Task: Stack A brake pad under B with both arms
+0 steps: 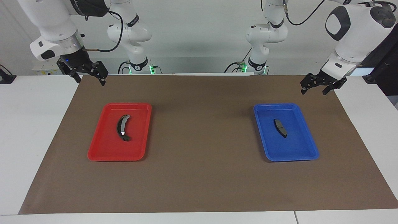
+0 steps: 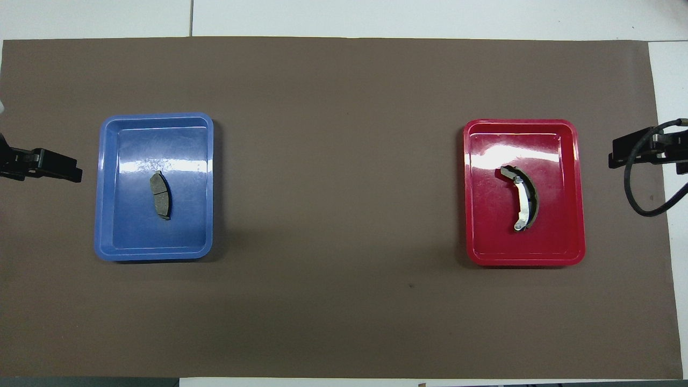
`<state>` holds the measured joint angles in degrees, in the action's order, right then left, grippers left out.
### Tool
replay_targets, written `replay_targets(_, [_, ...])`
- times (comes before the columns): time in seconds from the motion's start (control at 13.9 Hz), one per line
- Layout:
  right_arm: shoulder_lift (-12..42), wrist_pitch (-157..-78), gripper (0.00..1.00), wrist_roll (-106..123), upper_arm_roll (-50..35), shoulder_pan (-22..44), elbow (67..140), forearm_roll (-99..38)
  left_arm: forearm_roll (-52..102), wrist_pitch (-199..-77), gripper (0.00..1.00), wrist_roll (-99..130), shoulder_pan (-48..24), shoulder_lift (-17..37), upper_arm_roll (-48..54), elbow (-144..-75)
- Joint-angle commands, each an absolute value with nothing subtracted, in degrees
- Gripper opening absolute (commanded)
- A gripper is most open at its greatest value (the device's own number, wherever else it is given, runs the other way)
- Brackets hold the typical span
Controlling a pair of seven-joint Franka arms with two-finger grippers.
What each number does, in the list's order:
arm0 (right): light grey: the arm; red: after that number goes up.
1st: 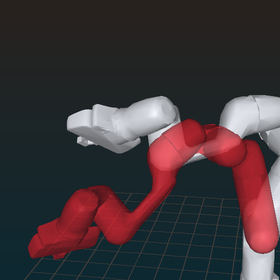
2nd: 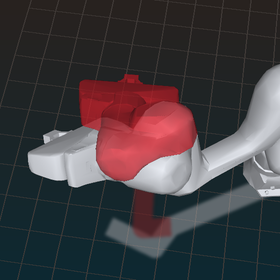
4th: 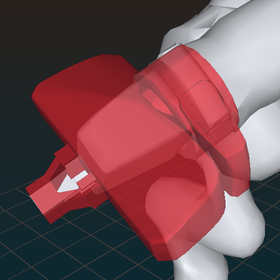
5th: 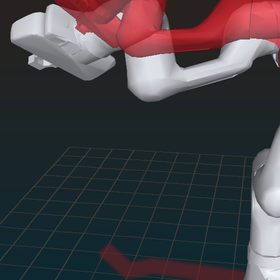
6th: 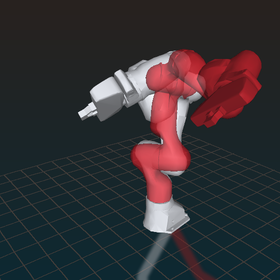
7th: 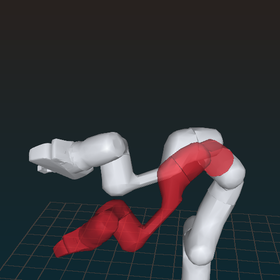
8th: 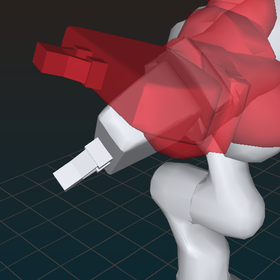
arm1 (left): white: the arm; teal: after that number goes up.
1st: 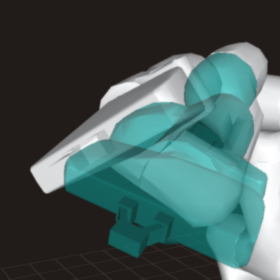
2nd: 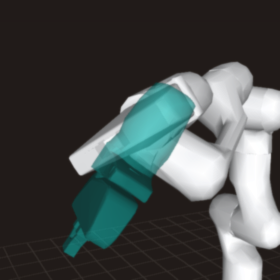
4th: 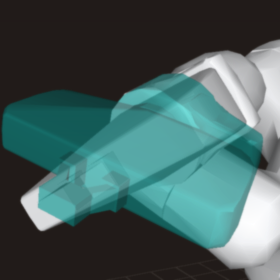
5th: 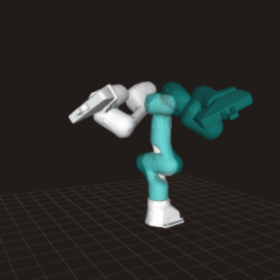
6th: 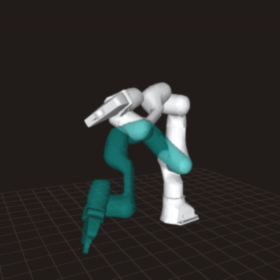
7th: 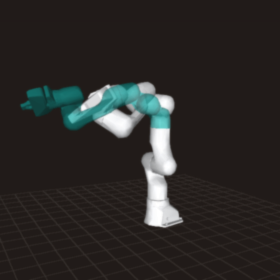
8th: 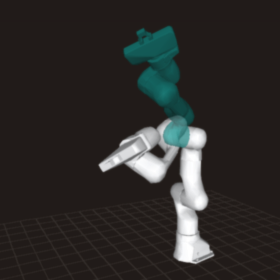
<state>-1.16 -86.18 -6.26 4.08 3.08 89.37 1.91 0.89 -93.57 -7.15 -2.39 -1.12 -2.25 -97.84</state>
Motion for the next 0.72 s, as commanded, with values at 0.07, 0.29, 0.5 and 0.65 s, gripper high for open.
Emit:
replay_targets(0.07, [-1.7, -85.9, 1.00, -6.2, 3.9, 2.6, 89.9, 1.8, 0.6, -93.4, 0.99, -7.6, -2.4, -2.5, -2.1, -99.3])
replay_targets(0.29, [-1.6, -85.9, 1.00, -6.1, 3.9, 2.5, 89.9, 1.8, 0.6, -102.1, 0.99, -7.8, -1.9, -2.7, -2.2, -101.8])
replay_targets(0.5, [-1.6, -85.9, 1.00, -6.1, 3.9, 2.5, 89.9, 1.8, 0.6, -108.5, 0.99, -7.6, -2.2, -2.4, -2.2, -106.9])
replay_targets(0.65, [-1.6, -85.8, 1.00, -6.1, 3.9, 2.5, 89.9, 1.8, 0.6, -116.0, 0.99, -7.5, -2.7, -1.8, -2.2, -113.0])
